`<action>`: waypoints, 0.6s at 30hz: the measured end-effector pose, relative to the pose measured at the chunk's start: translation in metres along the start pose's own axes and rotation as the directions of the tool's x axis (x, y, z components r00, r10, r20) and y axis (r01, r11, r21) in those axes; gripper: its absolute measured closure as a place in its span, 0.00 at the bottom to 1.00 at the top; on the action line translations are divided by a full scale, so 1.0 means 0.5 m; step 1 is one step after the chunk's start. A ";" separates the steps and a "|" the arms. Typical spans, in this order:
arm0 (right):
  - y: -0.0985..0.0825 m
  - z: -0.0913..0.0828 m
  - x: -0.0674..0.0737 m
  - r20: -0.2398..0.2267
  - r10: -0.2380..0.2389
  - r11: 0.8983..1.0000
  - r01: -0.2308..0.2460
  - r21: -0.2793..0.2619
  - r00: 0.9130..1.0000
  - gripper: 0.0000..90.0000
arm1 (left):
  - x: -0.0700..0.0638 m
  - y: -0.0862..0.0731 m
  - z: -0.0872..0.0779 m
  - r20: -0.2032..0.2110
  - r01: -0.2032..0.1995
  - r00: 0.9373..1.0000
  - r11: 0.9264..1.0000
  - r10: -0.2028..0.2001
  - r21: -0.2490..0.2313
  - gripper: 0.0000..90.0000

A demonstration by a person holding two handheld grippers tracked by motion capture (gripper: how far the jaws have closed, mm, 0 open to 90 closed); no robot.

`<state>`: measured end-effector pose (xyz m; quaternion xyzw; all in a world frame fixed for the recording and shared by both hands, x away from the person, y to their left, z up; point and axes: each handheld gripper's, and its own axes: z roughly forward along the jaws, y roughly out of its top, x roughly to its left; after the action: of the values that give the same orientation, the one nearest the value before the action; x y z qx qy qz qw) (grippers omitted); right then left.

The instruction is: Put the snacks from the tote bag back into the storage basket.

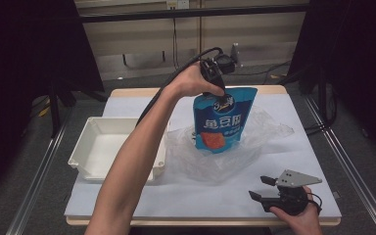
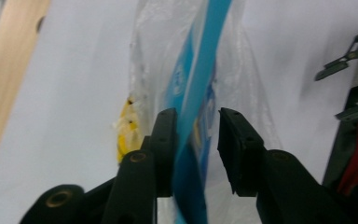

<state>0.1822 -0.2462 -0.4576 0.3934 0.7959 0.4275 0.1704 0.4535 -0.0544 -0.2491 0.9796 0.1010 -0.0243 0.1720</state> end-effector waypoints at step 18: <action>-0.001 0.002 -0.002 0.008 0.002 1.000 -0.002 0.006 1.000 0.37 | 0.002 -0.001 0.028 -0.017 0.008 1.000 1.000 -0.008 0.027 0.96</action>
<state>0.1831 -0.2464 -0.4584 0.3963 0.7962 0.4236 0.1720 0.4542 -0.0585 -0.2623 0.9816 0.1061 -0.0181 0.1578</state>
